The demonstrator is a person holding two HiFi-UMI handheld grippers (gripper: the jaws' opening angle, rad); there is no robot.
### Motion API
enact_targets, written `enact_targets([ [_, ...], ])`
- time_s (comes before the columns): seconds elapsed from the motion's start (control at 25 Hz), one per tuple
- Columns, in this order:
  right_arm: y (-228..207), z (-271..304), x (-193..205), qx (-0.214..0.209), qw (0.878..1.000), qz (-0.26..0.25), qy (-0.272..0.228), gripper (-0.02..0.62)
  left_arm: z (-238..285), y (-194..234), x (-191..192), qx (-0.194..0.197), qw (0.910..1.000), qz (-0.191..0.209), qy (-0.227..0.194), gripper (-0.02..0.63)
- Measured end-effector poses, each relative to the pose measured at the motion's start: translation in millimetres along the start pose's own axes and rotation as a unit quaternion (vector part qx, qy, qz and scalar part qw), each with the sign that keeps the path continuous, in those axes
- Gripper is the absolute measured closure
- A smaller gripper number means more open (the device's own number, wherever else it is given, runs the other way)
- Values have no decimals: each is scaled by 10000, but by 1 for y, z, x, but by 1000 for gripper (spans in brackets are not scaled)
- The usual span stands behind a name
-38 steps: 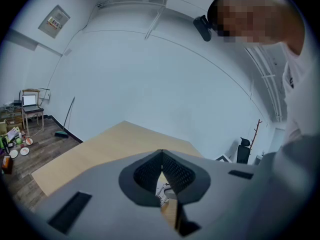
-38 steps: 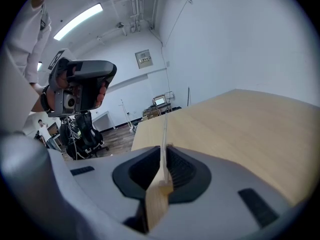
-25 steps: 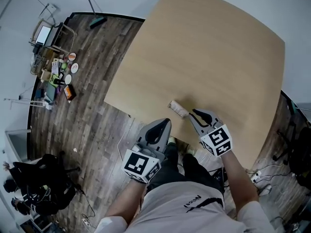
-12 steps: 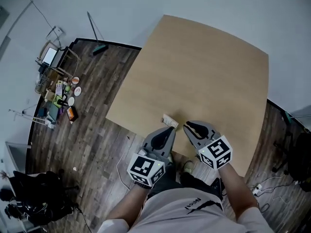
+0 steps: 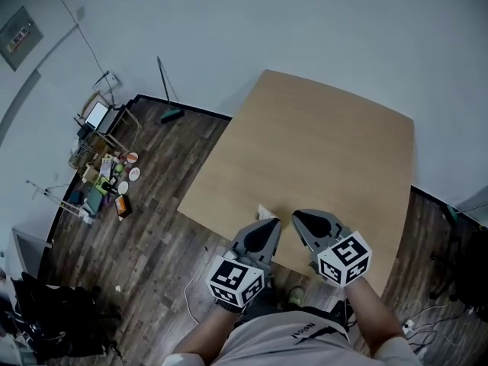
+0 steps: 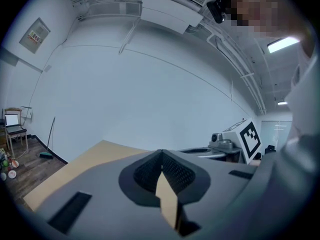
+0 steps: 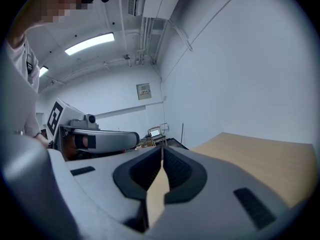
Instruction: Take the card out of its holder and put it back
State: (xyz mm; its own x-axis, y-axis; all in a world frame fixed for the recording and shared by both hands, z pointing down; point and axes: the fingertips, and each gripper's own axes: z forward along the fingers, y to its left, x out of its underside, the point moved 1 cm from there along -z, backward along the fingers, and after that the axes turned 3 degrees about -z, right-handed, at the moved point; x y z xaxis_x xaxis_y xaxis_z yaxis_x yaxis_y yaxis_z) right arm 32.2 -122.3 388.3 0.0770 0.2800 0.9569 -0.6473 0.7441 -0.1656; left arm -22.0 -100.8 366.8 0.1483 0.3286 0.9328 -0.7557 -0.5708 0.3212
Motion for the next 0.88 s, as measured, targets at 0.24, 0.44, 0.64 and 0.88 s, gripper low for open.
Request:
enact_targets([
  [0.24,14,-18,-31,-54,9993,-130,-338,578,-8,-19,-16,61,9999,97,-120,594],
  [0.44,21,-28,-44,-62,9987,-214,-456,581,-12,-30,-26,76,9996,174,-217,594],
  [0.64,27,-40,-44,-84,9982,-318,-497,581,-15,-42,-28,79,9992,234,-303,594],
  [0.88,34,-47,-42,-129,9979,-356,-522,581,-21,-49,-24,33,9991,264,-327,594],
])
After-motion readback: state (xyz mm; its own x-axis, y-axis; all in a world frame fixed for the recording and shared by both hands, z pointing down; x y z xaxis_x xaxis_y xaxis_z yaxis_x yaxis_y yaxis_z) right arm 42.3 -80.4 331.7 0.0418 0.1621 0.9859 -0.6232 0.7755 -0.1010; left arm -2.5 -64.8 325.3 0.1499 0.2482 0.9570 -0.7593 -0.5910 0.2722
